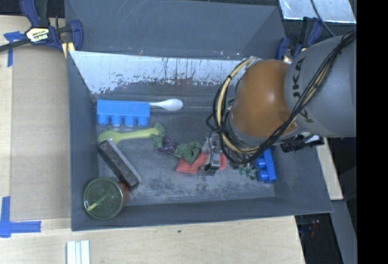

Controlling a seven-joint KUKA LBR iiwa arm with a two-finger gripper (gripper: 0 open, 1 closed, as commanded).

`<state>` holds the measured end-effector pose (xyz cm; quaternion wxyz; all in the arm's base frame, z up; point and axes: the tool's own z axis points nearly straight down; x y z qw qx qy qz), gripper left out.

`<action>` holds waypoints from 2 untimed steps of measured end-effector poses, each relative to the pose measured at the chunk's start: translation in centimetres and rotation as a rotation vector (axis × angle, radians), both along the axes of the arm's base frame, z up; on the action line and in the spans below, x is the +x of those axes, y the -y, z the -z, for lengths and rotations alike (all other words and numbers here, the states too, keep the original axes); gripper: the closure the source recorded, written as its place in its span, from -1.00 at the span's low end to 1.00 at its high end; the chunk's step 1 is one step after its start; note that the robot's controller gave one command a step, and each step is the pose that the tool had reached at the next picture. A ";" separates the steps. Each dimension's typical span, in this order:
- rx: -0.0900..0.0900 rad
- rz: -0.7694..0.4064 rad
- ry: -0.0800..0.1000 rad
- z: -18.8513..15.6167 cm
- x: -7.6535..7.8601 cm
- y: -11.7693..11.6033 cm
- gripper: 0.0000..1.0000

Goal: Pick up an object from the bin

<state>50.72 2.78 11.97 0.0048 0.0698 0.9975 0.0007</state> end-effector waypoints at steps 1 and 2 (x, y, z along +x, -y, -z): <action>0.000 -0.001 0.003 -1.9 0.1 0.0 1.00; 0.000 -0.002 -0.003 -3.7 -0.1 0.1 1.00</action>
Offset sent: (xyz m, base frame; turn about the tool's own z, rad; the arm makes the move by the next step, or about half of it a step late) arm 0.0009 -0.0003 0.0672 -0.0004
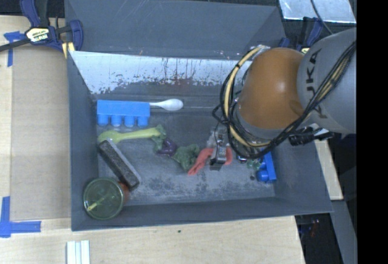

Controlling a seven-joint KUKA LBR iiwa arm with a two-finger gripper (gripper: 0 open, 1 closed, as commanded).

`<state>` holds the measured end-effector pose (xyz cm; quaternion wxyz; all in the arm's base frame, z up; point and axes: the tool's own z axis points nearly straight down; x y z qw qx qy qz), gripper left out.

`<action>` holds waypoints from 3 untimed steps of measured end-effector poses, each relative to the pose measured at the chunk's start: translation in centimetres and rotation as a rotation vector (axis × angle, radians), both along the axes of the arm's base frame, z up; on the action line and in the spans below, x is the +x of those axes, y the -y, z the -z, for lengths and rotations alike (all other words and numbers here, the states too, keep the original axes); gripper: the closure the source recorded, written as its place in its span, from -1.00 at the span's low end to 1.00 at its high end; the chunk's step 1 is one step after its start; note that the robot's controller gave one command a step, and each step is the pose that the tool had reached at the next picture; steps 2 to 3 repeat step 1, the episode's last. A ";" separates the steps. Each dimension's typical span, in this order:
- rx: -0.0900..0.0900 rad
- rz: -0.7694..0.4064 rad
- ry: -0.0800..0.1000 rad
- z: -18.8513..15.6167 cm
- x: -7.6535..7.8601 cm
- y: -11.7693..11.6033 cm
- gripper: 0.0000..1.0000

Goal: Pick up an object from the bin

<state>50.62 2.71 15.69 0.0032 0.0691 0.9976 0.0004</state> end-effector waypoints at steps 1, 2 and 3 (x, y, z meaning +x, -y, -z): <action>0.000 0.000 -0.001 -3.3 0.0 0.0 1.00; 0.000 0.000 -0.001 -3.3 0.0 0.0 1.00; 0.000 0.000 -0.001 -3.3 0.0 0.0 1.00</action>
Offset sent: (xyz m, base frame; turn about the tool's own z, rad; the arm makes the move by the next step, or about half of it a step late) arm 0.0003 -0.0002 0.0485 -0.0003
